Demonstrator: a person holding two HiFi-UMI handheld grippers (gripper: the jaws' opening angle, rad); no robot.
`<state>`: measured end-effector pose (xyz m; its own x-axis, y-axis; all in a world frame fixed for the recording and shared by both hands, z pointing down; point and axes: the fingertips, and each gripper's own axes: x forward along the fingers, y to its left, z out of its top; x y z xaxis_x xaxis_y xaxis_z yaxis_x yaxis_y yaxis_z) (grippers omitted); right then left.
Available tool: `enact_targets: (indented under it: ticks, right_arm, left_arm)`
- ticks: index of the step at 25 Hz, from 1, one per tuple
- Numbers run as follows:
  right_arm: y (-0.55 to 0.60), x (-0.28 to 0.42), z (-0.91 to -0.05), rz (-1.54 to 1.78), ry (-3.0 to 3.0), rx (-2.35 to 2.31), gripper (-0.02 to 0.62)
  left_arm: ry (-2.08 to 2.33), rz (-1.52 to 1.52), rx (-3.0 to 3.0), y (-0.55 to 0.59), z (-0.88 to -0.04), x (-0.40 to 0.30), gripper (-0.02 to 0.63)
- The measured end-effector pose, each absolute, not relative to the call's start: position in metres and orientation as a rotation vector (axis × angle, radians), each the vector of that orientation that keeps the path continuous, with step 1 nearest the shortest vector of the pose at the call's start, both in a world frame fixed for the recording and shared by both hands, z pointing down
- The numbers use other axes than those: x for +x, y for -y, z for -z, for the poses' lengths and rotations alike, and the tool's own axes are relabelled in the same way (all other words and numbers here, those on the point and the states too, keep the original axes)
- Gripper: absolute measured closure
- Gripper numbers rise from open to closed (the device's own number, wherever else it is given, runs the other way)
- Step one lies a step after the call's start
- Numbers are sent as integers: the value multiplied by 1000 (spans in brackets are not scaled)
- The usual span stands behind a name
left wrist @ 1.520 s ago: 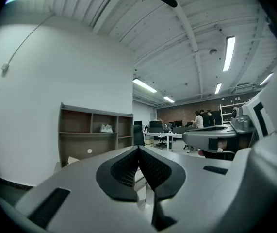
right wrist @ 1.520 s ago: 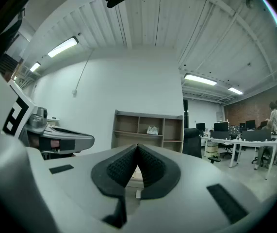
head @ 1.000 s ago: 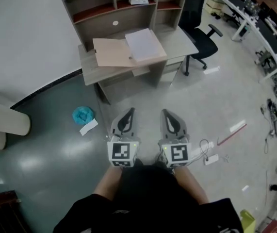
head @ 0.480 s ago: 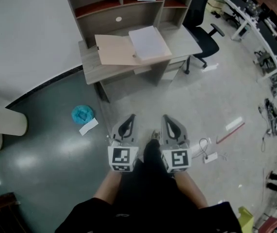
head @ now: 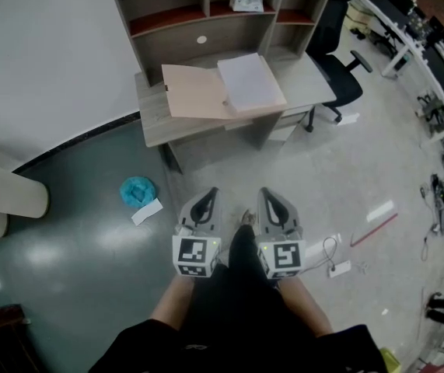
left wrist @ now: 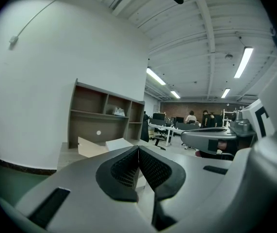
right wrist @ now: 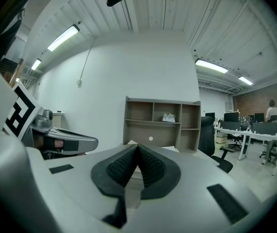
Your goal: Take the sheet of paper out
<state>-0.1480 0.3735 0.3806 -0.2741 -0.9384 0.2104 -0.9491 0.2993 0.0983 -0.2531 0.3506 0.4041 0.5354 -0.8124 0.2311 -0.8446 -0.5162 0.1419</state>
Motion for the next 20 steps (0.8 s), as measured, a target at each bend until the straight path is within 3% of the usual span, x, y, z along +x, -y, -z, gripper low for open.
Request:
enact_targets:
  ticks: [20]
  right_arm:
    - [-197, -51, -397, -231, 2381, 1672, 580]
  left_arm:
    - [1391, -364, 2510, -184, -414, -157, 563]
